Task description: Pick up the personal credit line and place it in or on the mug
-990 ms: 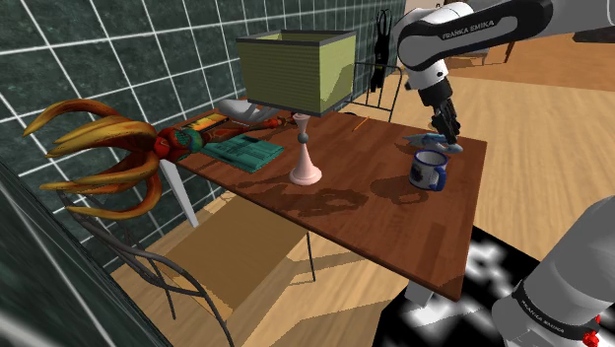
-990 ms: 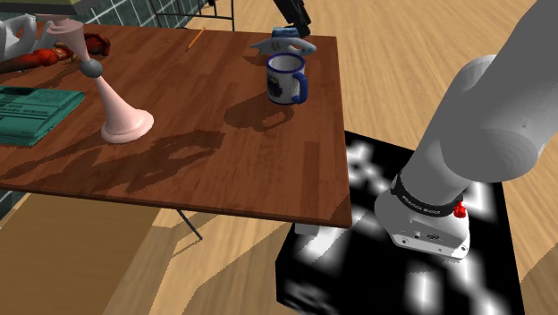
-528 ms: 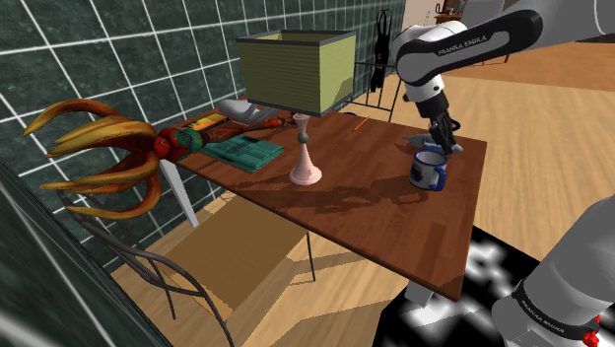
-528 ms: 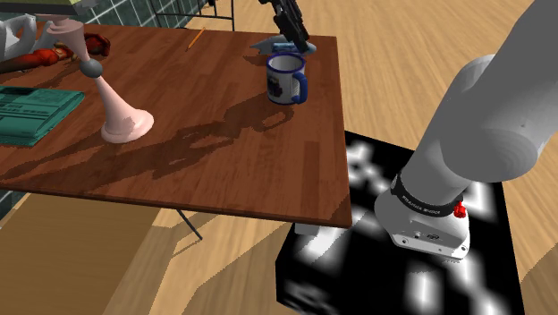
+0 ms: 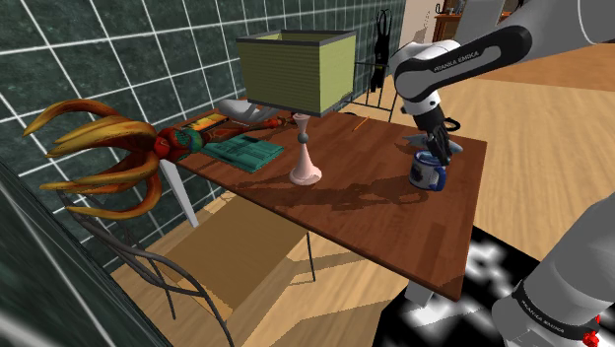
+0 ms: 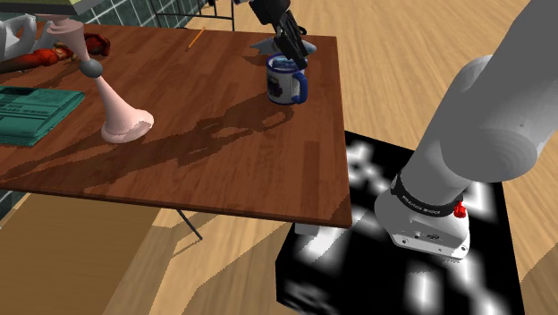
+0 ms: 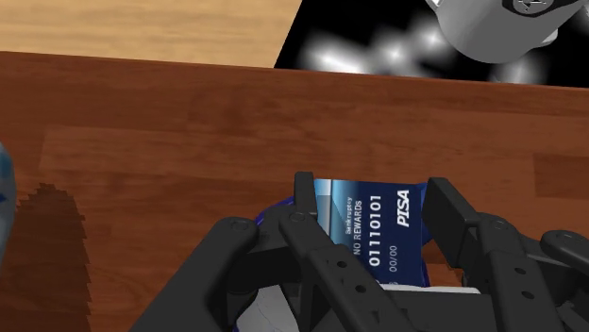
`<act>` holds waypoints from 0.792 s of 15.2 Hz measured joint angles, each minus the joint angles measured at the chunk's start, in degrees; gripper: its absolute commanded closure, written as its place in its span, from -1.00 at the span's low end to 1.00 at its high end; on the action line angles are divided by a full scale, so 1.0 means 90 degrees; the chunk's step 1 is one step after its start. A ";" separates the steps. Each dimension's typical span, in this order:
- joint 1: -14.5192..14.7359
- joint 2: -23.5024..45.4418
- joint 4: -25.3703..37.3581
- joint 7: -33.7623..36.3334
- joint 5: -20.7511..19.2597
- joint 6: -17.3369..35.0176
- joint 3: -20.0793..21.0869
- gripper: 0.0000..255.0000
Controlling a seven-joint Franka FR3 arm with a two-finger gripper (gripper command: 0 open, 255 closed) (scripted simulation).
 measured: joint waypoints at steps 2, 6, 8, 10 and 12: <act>-0.0001 0.0004 -0.0020 0.0005 0.0000 0.0028 -0.0001 1.00; -0.0002 0.0009 -0.0022 0.0006 -0.0001 0.0035 -0.0002 1.00; -0.0002 0.0013 -0.0023 0.0005 -0.0001 0.0039 -0.0003 -1.00; -0.0003 0.0015 -0.0024 0.0005 -0.0001 0.0042 -0.0003 -1.00; -0.0003 0.0016 -0.0025 0.0005 -0.0002 0.0043 -0.0003 -1.00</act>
